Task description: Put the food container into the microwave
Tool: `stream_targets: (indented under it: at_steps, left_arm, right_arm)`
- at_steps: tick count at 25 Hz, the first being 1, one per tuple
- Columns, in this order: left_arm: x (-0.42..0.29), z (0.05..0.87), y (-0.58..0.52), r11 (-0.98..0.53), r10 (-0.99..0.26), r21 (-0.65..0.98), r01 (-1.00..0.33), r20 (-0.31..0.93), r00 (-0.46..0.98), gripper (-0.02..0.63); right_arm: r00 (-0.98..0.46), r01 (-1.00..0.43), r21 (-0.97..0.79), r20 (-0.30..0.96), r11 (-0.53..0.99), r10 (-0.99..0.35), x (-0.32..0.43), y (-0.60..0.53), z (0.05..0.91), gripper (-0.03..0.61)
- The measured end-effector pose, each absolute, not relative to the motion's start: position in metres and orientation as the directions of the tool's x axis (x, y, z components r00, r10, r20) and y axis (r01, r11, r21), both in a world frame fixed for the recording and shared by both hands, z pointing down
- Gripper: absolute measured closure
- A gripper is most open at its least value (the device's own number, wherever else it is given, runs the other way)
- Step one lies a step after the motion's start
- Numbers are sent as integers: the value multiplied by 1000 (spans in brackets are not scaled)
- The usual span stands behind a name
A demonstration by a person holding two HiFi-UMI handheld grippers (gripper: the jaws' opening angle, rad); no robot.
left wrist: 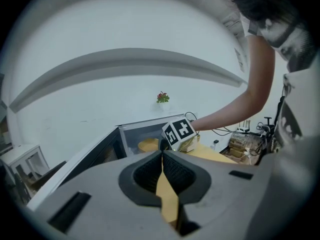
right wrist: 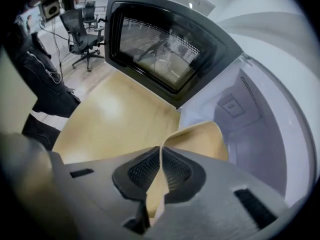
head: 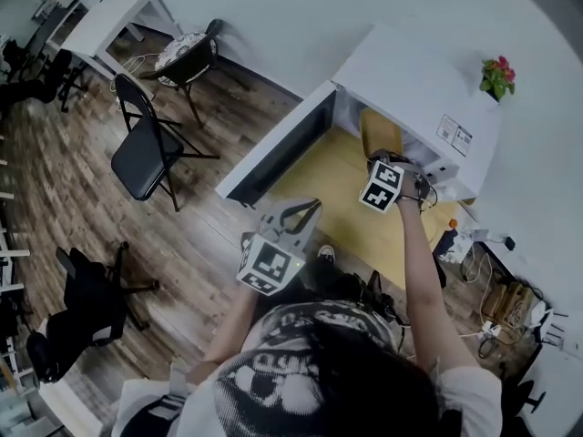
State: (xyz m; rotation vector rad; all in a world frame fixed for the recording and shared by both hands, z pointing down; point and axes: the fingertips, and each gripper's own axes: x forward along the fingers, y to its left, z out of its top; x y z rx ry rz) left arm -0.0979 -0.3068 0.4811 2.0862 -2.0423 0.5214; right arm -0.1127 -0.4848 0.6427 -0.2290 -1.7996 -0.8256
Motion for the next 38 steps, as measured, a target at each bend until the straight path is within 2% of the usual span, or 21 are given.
stream_targets:
  at_steps: [14, 18, 25, 38]
  left_arm:
    - [-87, 484, -283, 71, -907, -140, -988, 403, -122, 606]
    - [-81, 484, -284, 73, -906, -145, -987, 404, -127, 606]
    - [-67, 490, -286, 82, -900, -144, -986, 413, -135, 606]
    - [-39, 516, -268, 120, -862, -112, -986, 481, -160, 606]
  right_arm:
    - [-522, 421, 595, 776, 685, -353, -148, -534, 634, 535]
    - [-564, 380, 608, 750, 697, -346, -142, -525, 631, 485]
    - [-679, 260, 528, 695, 808, -236, -121, -485, 599, 485]
    - [-728, 287, 361, 684, 887, -42, -49, -393, 609, 492]
